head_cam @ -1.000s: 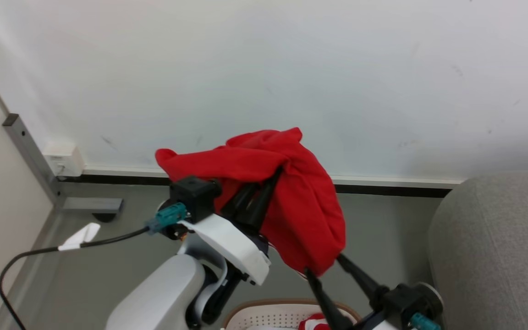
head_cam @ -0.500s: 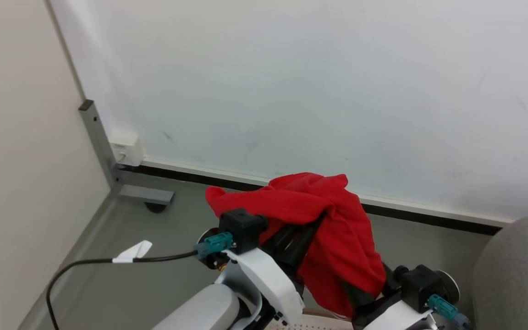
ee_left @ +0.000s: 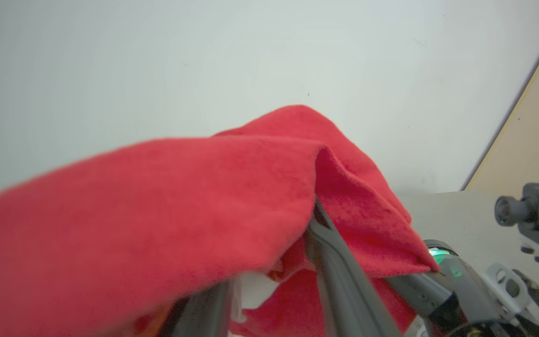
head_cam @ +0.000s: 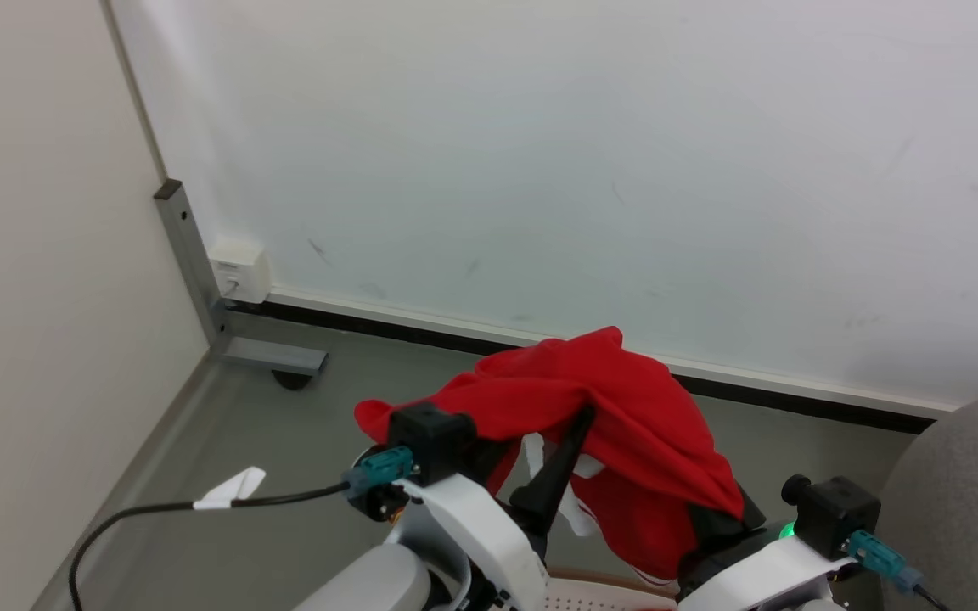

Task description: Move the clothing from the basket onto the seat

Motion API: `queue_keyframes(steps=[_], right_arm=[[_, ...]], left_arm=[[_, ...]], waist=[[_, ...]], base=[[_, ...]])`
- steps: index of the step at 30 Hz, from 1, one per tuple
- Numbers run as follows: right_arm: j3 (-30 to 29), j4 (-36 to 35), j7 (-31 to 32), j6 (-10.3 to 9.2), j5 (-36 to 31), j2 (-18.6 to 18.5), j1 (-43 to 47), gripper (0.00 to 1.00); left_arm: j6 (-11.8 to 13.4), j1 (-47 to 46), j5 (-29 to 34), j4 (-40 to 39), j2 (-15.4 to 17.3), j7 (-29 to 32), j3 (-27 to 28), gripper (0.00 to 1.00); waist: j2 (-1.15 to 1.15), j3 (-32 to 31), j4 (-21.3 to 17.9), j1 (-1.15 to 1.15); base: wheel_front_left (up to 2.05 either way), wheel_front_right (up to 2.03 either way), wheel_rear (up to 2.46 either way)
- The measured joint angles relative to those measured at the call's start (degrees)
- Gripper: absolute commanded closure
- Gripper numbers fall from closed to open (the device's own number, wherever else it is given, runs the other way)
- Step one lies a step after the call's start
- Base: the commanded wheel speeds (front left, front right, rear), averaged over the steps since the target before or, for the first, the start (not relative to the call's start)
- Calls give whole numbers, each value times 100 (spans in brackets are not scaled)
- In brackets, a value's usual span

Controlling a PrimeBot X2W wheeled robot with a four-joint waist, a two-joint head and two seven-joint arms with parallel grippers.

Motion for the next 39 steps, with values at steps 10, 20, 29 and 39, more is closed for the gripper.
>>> queue_keyframes(steps=[10,20,29,39], right_arm=[[-879,-89,2,0,344,1,-282,100],[-2239,-689,1,-1,-234,-57,32,100],[-2565,-1355,100,-1,-283,-164,352,100],[-2663,-1694,249,-1,-246,-234,593,100]], left_arm=[[-136,342,2,-193,146,-80,-248,0],[-281,423,207,-278,220,-458,-341,0],[-335,259,572,-405,441,-605,-325,0],[-326,121,710,-322,475,-645,-336,0]], waist=[[0,179,-681,0],[0,451,-1646,0],[0,745,-2708,0],[0,1094,-3511,0]], base=[[0,0,0],[0,0,0],[0,0,0],[0,0,0]])
